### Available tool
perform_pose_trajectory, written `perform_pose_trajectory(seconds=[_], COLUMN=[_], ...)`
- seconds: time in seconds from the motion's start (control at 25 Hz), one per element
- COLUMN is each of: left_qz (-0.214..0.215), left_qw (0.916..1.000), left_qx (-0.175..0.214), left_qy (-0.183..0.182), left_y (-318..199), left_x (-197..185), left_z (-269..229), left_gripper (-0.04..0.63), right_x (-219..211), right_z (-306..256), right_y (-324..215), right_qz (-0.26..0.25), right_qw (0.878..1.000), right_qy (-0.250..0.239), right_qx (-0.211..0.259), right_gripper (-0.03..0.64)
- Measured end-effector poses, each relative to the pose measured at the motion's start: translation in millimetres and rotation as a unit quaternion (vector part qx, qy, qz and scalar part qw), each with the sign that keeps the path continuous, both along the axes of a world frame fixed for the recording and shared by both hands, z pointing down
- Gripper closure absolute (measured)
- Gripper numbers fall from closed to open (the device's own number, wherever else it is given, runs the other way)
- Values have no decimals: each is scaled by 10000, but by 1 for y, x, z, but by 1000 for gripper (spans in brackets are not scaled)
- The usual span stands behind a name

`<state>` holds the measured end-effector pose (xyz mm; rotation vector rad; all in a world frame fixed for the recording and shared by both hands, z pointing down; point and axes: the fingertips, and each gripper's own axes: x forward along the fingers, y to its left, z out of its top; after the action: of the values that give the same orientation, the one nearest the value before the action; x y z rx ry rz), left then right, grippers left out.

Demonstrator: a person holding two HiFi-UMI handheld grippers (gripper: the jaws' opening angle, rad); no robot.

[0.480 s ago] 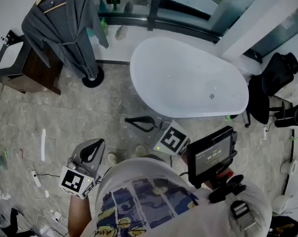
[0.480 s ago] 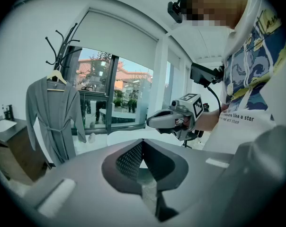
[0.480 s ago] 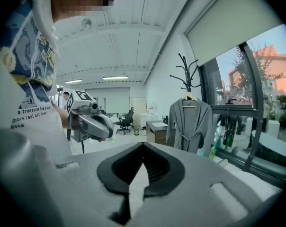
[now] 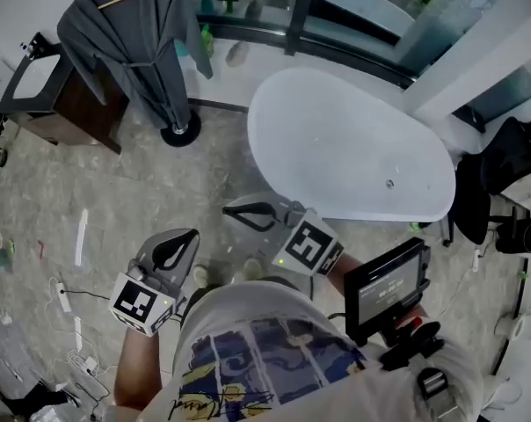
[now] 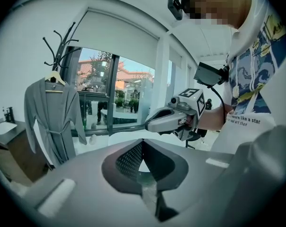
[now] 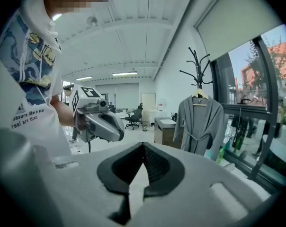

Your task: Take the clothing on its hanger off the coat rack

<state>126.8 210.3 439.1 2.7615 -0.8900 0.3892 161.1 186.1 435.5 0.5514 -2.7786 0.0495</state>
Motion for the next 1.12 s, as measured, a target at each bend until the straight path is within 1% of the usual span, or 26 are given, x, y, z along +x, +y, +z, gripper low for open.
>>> perform_pose_trajectory(seconds=[0.2,0.32,0.36,0.44,0.52,0.6,0.68,0.76,0.84,0.92,1.0,1.12], left_qz=[-135,-254,-302,-423,-520,-525,-472,-402,-360,-317,-265,-190], left_qw=[9999,9996,9995,9991,9986,9986,9988,9991,9992,9992,9993,9994], left_qx=[-59,-113,-105,-56,-22,-87,-118,-95,-60,-5,88,236], left_qy=[12,4,1,-28,-61,-36,14,96,172,230,258,186], left_y=[-4,-9,-9,-12,-20,-34,-53,-73,-98,-124,-147,-178], left_x=[7,10,8,1,-7,-14,-23,-34,-49,-68,-89,-126], left_z=[1,-2,0,4,8,10,11,12,11,4,-4,-10], left_gripper=[594,592,592,592,592,584,554,552,552,552,552,552], right_x=[11,18,18,13,7,2,-5,-12,-18,-29,-43,-65], right_z=[3,-2,0,7,9,8,8,8,9,2,-6,-20], right_y=[-6,-15,-16,-19,-27,-43,-65,-92,-125,-161,-196,-257], right_qz=[37,7,-9,-58,-144,-141,-66,43,265,457,571,814], right_qw=[9997,9997,9997,9995,9995,9995,9996,9998,9995,9988,9981,9951], right_qy=[-196,-203,-209,-264,-278,-279,-267,-198,-146,-126,7,206], right_qx=[-145,-100,-115,-148,-86,-56,-33,24,54,130,240,520], right_gripper=[615,614,607,554,545,541,540,538,525,514,503,484])
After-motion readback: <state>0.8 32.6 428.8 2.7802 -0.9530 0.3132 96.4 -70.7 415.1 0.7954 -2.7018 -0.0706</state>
